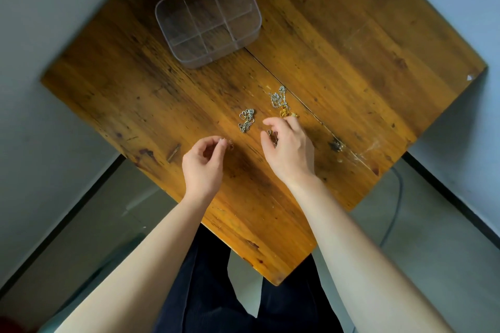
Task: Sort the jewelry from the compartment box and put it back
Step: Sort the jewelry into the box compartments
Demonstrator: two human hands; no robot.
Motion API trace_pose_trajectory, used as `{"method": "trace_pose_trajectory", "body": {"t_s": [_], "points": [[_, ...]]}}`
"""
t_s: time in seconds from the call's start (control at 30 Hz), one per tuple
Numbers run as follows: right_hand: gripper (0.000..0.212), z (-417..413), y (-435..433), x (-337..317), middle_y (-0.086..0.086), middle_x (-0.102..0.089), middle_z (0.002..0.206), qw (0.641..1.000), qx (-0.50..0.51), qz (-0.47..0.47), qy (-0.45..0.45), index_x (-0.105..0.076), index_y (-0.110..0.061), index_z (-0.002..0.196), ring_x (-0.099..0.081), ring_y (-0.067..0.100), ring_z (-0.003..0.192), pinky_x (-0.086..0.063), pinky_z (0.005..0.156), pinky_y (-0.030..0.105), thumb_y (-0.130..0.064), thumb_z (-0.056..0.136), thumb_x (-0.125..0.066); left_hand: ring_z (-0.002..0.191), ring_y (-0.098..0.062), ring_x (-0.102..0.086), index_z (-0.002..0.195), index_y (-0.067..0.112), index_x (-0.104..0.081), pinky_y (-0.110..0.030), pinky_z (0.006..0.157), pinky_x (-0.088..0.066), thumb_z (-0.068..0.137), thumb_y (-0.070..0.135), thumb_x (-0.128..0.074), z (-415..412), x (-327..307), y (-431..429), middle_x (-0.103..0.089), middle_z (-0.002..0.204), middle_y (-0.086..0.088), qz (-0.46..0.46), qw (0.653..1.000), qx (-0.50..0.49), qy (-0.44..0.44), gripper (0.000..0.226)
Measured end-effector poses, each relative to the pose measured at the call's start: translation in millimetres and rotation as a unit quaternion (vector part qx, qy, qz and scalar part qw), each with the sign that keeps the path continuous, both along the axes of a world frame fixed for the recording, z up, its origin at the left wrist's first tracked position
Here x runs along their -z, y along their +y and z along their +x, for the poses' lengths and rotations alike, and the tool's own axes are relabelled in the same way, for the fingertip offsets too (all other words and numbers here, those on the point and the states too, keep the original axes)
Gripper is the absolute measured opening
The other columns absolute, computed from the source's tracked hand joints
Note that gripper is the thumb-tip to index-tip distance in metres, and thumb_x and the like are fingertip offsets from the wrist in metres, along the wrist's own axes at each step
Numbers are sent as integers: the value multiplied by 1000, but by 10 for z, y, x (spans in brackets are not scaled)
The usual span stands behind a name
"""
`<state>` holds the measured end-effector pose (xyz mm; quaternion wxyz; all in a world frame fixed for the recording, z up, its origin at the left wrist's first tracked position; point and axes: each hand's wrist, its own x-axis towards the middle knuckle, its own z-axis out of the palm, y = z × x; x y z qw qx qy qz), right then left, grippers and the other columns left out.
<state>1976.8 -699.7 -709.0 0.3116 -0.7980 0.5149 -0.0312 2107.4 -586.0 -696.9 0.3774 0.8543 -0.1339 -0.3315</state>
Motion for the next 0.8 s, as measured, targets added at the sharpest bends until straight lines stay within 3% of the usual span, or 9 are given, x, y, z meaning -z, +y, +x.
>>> {"method": "trace_pose_trajectory", "body": {"t_s": [0.07,0.17,0.3,0.47,0.57,0.67,0.8], "points": [[28,179,-54,8,0,-63,113,1000,-6,-19,-12,-69,-24,120,-63,17,93,-49,67,24,-37,97,-61,74,-6,-64,101,16,-75,-18,69,-49,95,27,-68,88,-39,20,-74,93,4,-28,990,-91,103,14],[38,400,-95,34,3,-64,116,1000,-10,-16,-1,-66,-22,128,-64,19,96,-54,70,29,-43,96,-61,71,-8,-61,100,17,-74,-23,67,-46,96,28,-66,250,-115,46,-73,91,1,-104,922,-193,318,14],[33,447,-114,35,5,-64,117,1000,-11,12,11,-66,-20,128,-67,21,96,-59,76,33,-33,98,-62,73,-5,-59,98,22,-71,-24,70,-42,96,30,-64,361,-142,73,-70,90,7,-129,876,-202,419,11],[14,326,-164,-21,-3,-69,96,996,15,91,0,-70,-21,104,-64,14,87,-56,77,28,-31,96,-66,71,-4,-59,96,25,-70,-24,69,-42,95,30,-66,395,-208,26,-70,87,9,-129,871,-211,424,7],[11,286,-226,-168,-13,-70,85,970,123,189,-86,-71,-26,95,-65,4,81,-51,73,17,-36,92,-69,71,-6,-61,97,25,-70,-25,71,-43,94,29,-68,397,-297,-36,-68,85,7,-122,881,-208,408,6],[7,295,-329,-452,-8,-72,81,922,214,261,-190,-71,-30,95,-64,4,73,-55,71,21,-35,91,-71,73,-7,-58,99,24,-72,-26,70,-43,94,28,-68,440,-405,-122,-64,80,6,-110,906,-189,363,7],[15,408,-511,-795,-5,-73,89,912,198,271,-236,-72,-28,106,-64,4,75,-57,76,19,-35,93,-69,85,-11,-60,97,25,-74,-28,70,-48,92,32,-70,592,-580,-302,-67,85,5,-116,951,-144,248,10]]}}
